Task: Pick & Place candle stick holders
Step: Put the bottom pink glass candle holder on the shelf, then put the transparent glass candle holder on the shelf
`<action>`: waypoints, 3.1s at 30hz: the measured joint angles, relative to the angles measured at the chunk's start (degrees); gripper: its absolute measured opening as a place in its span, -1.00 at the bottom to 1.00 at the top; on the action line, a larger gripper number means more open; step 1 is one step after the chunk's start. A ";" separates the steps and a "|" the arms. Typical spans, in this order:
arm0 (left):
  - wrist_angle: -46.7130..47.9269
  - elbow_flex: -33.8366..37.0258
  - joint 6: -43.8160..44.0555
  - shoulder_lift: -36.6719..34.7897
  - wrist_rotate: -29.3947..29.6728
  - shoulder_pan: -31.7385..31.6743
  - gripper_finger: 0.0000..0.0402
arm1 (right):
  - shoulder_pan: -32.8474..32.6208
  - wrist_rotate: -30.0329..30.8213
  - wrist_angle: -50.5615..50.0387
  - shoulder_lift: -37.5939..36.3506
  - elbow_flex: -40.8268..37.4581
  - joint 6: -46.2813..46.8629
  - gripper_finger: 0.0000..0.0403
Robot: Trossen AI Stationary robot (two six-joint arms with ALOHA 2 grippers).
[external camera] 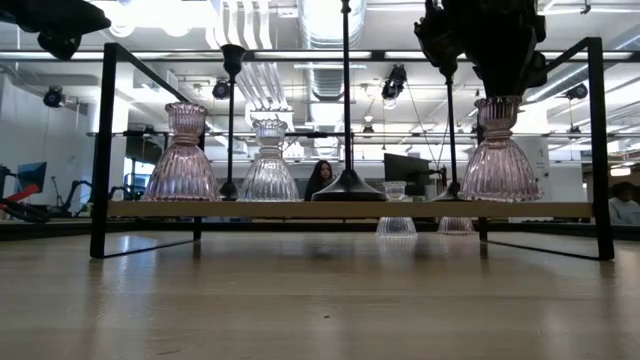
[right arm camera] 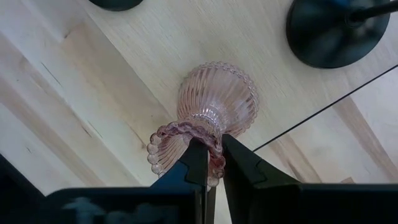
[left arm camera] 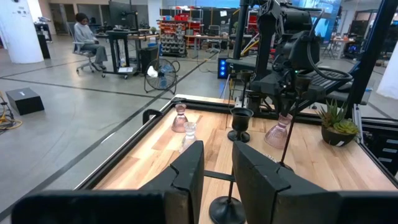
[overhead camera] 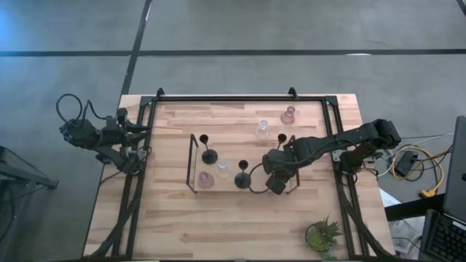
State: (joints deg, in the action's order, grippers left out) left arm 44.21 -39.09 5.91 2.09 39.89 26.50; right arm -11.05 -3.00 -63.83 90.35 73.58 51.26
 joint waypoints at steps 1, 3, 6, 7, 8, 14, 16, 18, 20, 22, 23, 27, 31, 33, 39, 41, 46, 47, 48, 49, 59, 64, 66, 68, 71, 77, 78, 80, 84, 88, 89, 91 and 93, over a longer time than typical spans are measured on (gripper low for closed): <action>-0.02 0.00 0.00 0.00 0.01 0.00 -0.56 | 0.00 0.01 0.03 -0.02 -0.09 -0.02 -0.91; 0.00 0.00 0.00 0.00 0.00 -0.02 -0.56 | 0.00 0.01 0.04 -0.02 -0.11 -0.10 -0.91; 0.00 0.00 0.00 0.00 -0.01 0.00 -0.56 | 0.00 0.02 0.06 -0.02 -0.11 -0.20 -0.90; 0.00 0.00 0.00 0.00 -0.01 0.00 -0.56 | 0.00 0.06 0.07 -0.02 -0.18 -0.24 -0.87; -0.02 0.00 0.00 0.00 0.01 -0.02 -0.56 | 0.00 0.11 0.17 0.00 -0.22 -0.24 -0.82; -0.01 0.00 0.00 0.00 0.01 -0.01 -0.56 | 0.00 1.27 0.15 0.07 -0.29 -0.74 -0.54; 0.00 0.00 0.00 0.00 0.00 -0.01 -0.56 | 0.00 1.70 0.13 0.07 -0.29 -1.09 -0.48; -0.01 0.00 0.00 0.00 0.01 -0.02 -0.56 | 0.07 1.77 0.11 0.09 -0.29 -1.20 -0.44; 0.00 0.00 0.00 0.00 0.01 0.00 -0.56 | 0.07 2.12 -0.02 0.09 -0.29 -1.38 -0.41; -0.01 0.00 -0.01 0.00 0.01 0.00 -0.56 | 0.07 2.56 -0.06 0.08 -0.29 -1.50 -0.39; -0.02 0.00 0.00 0.00 -0.01 -0.01 -0.56 | 0.07 2.60 -0.07 0.07 -0.29 -1.48 -0.38; -0.02 0.00 0.00 0.00 0.01 0.00 -0.56 | 0.07 2.94 -0.43 0.09 -0.11 -1.57 -0.37; -0.01 0.00 0.00 0.00 -0.01 0.00 -0.56 | 0.09 3.22 -0.91 0.07 0.16 -1.75 -0.40; -0.01 0.00 0.00 0.00 0.00 -0.01 -0.56 | 0.09 3.34 -1.47 0.07 0.21 -1.75 -0.41; -0.02 0.00 0.00 0.00 0.01 -0.02 -0.56 | 0.07 4.68 -2.81 0.07 0.24 -1.97 -0.44; -0.02 0.00 0.00 0.00 0.01 -0.01 -0.56 | 0.09 4.72 -2.95 0.07 0.24 -2.10 -0.43; -0.02 0.00 0.00 0.00 0.01 -0.01 -0.56 | 0.07 4.72 -3.11 0.07 0.41 -2.16 -0.41; 0.00 0.00 0.00 0.00 -0.01 -0.01 -0.56 | 0.07 4.73 -3.38 0.07 0.67 -2.15 -0.40; -0.02 0.00 0.00 0.00 0.01 0.00 -0.56 | 0.07 5.07 -3.49 0.07 0.99 -2.25 -0.40; 0.00 0.00 0.00 0.00 0.01 -0.02 -0.56 | 0.03 5.83 -3.50 0.07 1.38 -2.48 -0.39; 0.00 0.00 0.00 0.00 0.01 -0.02 -0.56 | -0.04 7.71 -6.15 0.07 4.07 -3.00 -0.20; -0.02 0.00 0.00 0.00 -0.01 0.00 -0.56 | -0.07 7.71 -8.24 0.07 5.61 -3.01 -0.12; 0.00 0.00 0.00 0.00 0.01 -0.01 -0.56 | -0.19 7.71 -8.90 0.04 6.59 -3.03 -0.11; 0.00 0.00 0.00 0.00 0.01 -0.02 -0.56 | -0.47 7.71 -10.31 0.07 7.93 -3.03 -0.11; -0.02 0.00 0.00 0.00 0.01 0.00 -0.56 | -1.50 7.72 -12.66 0.04 10.57 -3.02 -0.13; 0.00 0.00 0.00 0.00 0.01 -0.02 -0.56 | -5.01 7.71 -18.98 0.07 18.38 -2.32 -0.22; 0.00 0.00 0.00 0.00 0.01 -0.02 -0.56 | -5.69 7.69 -20.07 0.07 20.01 -2.14 -0.24; -0.01 0.00 0.00 0.00 0.01 -0.01 -0.56 | -6.93 7.69 -21.70 0.07 23.61 -1.90 -0.27; 0.00 0.00 0.00 0.00 0.01 0.00 -0.56 | -7.88 9.68 -23.05 0.04 30.92 -3.35 -0.33; 0.00 0.00 0.00 0.00 0.00 -0.01 -0.56 | -5.43 14.39 -22.97 0.04 38.56 -11.23 -0.38; 0.00 0.00 0.00 0.00 0.01 -0.02 -0.56 | -4.10 14.64 -23.03 0.02 40.15 -14.04 -0.39; -0.01 0.00 0.00 0.00 0.01 -0.01 -0.56 | -1.00 14.75 -23.26 0.36 43.34 -20.77 -0.40; -0.01 0.00 0.01 0.00 0.01 0.00 -0.56 | 2.39 14.64 -24.45 0.67 46.20 -27.62 -0.40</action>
State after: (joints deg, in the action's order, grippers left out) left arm 44.20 -39.09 5.92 2.09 39.90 26.50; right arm -8.66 11.64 -88.28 91.01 119.78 23.64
